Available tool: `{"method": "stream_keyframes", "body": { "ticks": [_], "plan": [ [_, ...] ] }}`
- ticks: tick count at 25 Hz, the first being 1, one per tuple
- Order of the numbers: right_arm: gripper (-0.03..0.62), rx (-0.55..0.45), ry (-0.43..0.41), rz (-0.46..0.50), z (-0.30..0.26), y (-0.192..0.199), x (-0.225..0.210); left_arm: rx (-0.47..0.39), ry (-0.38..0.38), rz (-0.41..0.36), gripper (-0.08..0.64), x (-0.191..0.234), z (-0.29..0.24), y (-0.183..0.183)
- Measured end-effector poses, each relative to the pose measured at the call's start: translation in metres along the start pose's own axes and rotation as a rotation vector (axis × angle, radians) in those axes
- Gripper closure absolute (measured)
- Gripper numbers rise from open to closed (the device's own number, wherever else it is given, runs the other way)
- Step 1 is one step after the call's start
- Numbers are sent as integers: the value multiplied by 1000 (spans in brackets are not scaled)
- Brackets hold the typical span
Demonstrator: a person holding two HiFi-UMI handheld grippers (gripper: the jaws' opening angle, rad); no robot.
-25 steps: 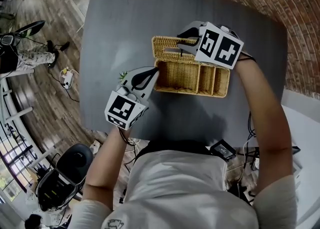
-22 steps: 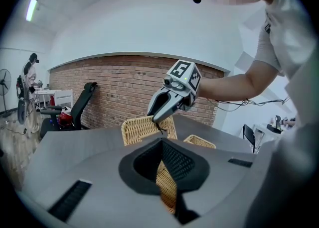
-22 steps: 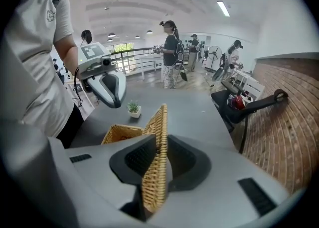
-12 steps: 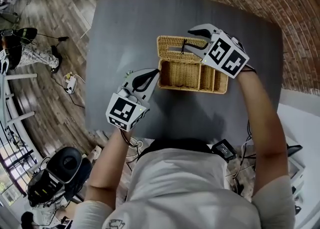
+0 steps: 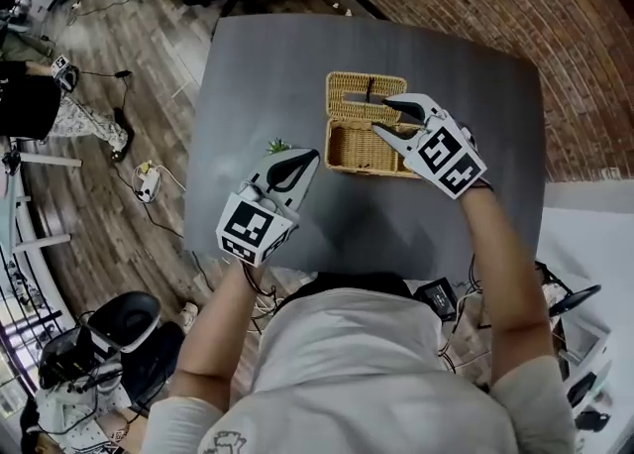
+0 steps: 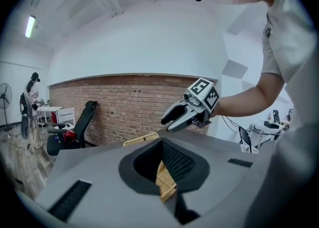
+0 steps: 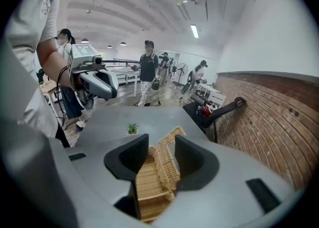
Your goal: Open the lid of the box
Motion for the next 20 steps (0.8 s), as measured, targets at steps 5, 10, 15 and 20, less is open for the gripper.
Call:
{"method": "stream_keyframes", "body": {
  "ticks": [5, 10, 15, 20],
  "plan": [
    [420, -63, 62, -25, 11, -20, 52, -37, 12, -17, 549, -6, 39, -4],
    [420, -122, 105, -64, 29, -24, 93, -71, 20, -33, 549, -19, 66, -9],
    [422, -196, 172, -110, 54, -23, 127, -91, 37, -31, 549, -37, 89, -11],
    [425, -250, 239, -133, 76, -24, 151, -111, 62, -43, 549, -52, 102, -16]
  ]
}}
Point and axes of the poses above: the fingertips, and each gripper's own axes: z backward along the fingers, x to its left, y out of its underside, the point moved 7 cm from there along z, backward along the fingers, and after that the axes turned 6 degrees about -y, right-handed, at the moved point
